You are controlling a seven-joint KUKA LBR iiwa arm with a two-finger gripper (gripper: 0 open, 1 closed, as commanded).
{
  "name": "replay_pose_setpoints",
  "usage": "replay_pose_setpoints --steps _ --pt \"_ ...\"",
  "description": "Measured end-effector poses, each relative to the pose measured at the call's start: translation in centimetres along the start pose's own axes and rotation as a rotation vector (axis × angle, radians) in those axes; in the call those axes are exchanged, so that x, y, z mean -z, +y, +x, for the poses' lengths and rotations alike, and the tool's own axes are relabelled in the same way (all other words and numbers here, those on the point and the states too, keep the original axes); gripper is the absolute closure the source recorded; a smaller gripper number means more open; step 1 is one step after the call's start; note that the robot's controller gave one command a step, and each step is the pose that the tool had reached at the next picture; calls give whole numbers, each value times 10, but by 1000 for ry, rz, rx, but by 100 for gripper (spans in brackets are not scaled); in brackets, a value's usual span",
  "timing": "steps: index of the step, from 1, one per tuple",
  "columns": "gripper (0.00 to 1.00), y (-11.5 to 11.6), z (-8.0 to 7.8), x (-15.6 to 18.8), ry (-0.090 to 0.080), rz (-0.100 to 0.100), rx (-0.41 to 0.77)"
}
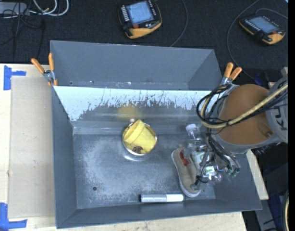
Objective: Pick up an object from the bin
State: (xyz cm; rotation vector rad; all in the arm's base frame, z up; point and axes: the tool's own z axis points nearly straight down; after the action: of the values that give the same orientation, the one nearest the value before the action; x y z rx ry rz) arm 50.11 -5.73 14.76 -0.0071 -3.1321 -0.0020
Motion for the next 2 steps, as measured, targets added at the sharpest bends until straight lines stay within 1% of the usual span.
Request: replay_pose_setpoints --steps 1,2 --pt "0 54 -17 130 -5 -2 -369" --pt "0 89 -42 227 -14 -6 -476"
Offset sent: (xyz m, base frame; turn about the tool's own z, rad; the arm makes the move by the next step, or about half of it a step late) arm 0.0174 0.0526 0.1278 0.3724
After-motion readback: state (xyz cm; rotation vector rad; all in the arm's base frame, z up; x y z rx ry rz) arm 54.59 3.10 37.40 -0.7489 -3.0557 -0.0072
